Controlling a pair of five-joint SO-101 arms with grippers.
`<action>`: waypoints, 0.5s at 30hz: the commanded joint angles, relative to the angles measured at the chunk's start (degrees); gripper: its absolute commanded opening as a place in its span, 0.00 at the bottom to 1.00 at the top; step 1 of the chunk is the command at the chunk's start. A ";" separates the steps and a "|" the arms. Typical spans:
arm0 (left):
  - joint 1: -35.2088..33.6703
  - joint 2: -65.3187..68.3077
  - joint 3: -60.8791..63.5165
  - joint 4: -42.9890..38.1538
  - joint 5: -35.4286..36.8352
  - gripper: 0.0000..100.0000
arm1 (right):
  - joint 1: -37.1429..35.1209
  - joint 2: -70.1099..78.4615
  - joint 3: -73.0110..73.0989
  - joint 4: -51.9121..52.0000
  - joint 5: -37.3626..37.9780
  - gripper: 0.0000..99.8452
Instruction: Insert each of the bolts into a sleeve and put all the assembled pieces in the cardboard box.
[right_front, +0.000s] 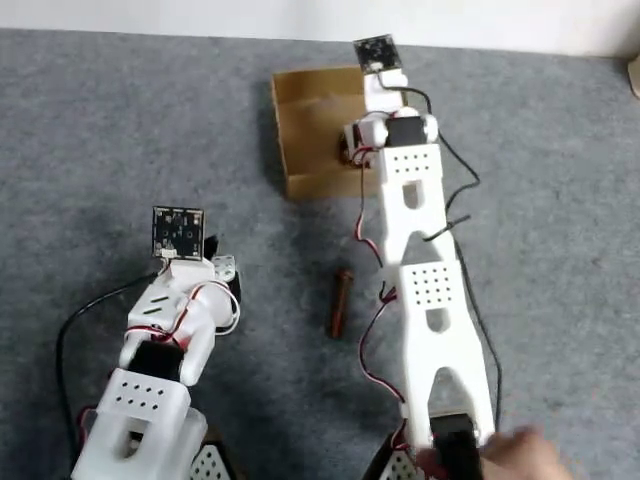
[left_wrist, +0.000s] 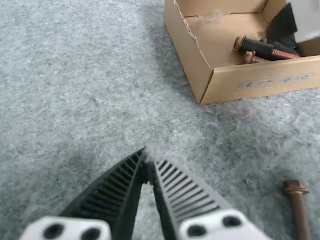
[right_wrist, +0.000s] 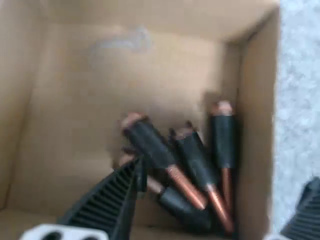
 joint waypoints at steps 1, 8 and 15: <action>-0.13 0.31 -2.95 -1.32 -0.44 0.01 | -0.22 -9.27 -5.93 4.26 0.35 0.45; -0.13 0.31 -2.95 -1.32 -0.44 0.01 | -2.68 -25.80 -5.85 18.42 0.35 0.45; -0.13 0.31 -2.95 -1.32 -0.44 0.01 | -4.35 -41.54 -4.79 20.35 -12.75 0.45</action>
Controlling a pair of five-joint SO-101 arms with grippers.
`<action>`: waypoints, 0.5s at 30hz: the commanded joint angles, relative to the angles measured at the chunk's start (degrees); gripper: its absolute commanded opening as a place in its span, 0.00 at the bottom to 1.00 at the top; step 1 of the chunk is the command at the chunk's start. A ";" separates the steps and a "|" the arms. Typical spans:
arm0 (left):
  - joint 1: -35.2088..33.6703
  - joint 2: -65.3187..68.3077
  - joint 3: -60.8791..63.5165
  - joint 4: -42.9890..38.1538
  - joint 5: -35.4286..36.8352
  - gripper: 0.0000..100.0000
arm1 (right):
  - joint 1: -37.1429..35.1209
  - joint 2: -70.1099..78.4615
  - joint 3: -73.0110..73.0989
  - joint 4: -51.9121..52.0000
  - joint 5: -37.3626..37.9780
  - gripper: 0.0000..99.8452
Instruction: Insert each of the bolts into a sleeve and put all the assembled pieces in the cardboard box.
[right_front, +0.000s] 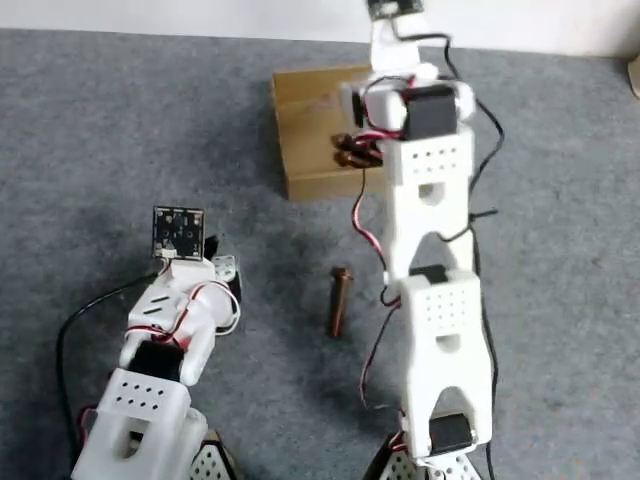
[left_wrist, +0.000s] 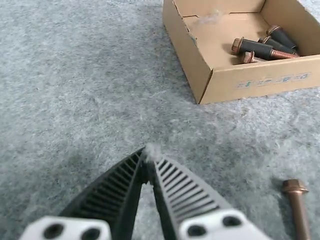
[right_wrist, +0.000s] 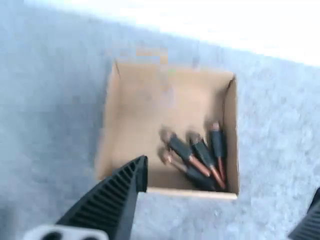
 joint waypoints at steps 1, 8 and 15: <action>-0.13 0.31 -2.95 -1.32 -0.44 0.01 | -0.40 -10.68 -3.38 1.27 -4.92 0.45; -0.22 0.31 -2.95 -1.32 -0.44 0.01 | -0.57 -32.04 21.14 1.27 -5.01 0.45; -0.22 0.31 -3.03 -1.32 -0.44 0.01 | -1.89 -61.58 61.93 1.01 -4.84 0.45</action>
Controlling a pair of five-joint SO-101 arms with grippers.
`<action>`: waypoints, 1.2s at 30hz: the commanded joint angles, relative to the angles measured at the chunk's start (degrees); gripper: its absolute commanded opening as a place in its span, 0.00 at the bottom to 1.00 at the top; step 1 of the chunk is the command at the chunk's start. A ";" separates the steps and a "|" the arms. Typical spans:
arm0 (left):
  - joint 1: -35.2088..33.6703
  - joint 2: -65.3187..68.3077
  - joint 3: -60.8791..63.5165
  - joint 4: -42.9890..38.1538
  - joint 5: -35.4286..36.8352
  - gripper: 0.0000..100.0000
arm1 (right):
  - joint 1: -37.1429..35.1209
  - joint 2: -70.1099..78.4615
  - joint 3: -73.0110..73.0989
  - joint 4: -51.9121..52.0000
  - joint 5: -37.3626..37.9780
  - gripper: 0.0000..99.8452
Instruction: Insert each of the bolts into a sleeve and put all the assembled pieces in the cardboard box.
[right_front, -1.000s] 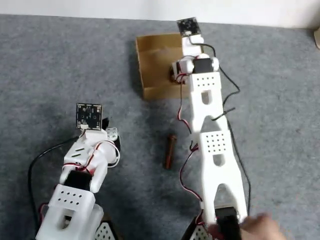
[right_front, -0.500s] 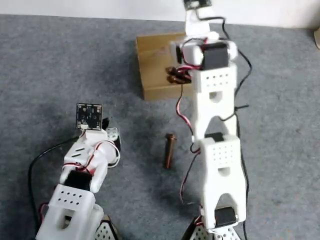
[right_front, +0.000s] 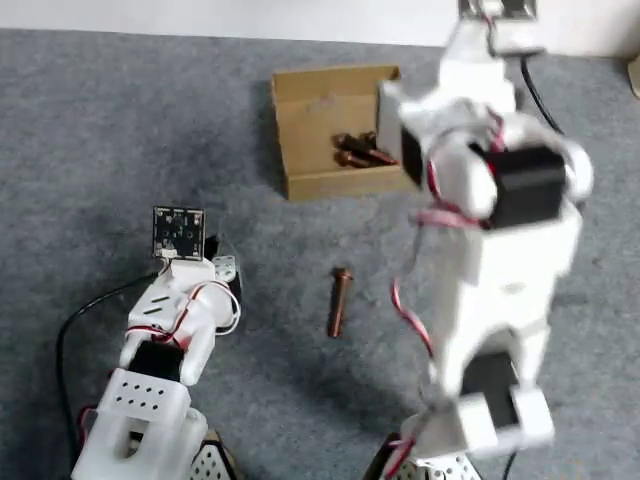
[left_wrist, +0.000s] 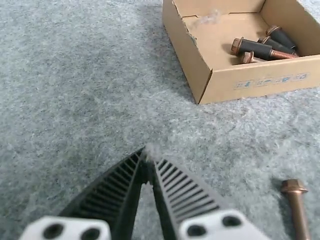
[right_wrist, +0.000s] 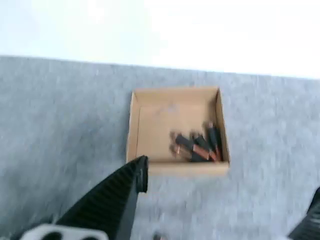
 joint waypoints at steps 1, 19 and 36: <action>-0.22 0.31 -3.03 -1.32 -0.44 0.01 | -1.19 -16.40 23.52 0.40 -0.09 0.45; -0.13 -0.13 -3.38 -1.85 0.09 0.01 | 6.73 -49.19 105.10 -35.91 6.33 0.45; 10.51 0.40 -3.38 -6.59 7.03 0.01 | 13.32 -49.45 126.20 -57.54 0.70 0.45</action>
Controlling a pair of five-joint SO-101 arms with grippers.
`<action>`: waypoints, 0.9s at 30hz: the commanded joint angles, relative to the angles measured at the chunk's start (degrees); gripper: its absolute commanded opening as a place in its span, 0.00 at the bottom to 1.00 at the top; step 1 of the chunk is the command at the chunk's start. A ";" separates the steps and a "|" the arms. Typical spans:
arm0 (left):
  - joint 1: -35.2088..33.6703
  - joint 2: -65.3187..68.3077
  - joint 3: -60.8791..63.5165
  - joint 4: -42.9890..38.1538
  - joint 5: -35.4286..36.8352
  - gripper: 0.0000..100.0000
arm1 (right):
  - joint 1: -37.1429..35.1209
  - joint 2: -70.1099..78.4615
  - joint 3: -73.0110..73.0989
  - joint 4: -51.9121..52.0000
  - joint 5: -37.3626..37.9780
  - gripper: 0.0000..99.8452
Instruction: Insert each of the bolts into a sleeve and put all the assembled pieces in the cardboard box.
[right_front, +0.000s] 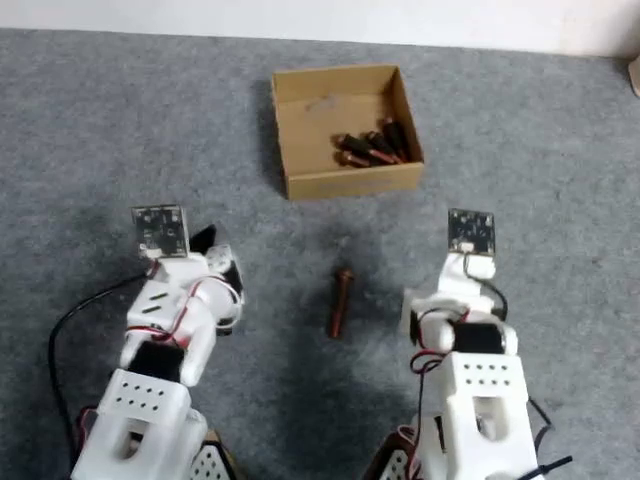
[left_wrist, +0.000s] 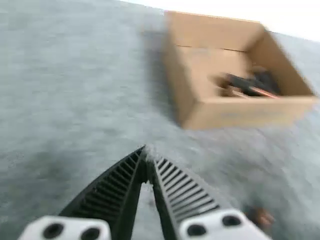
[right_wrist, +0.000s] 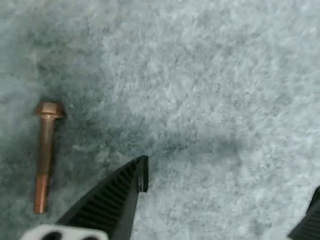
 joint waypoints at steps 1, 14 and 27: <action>9.01 0.40 -3.38 -0.97 -2.11 0.01 | 0.13 -1.19 1.89 -4.00 -0.62 0.45; 20.09 27.82 -15.16 -1.05 0.00 0.12 | 0.13 -1.27 2.51 -3.91 -0.62 0.45; 26.77 60.62 -31.08 -0.97 3.43 0.14 | 0.13 -1.27 3.74 -4.18 -0.53 0.45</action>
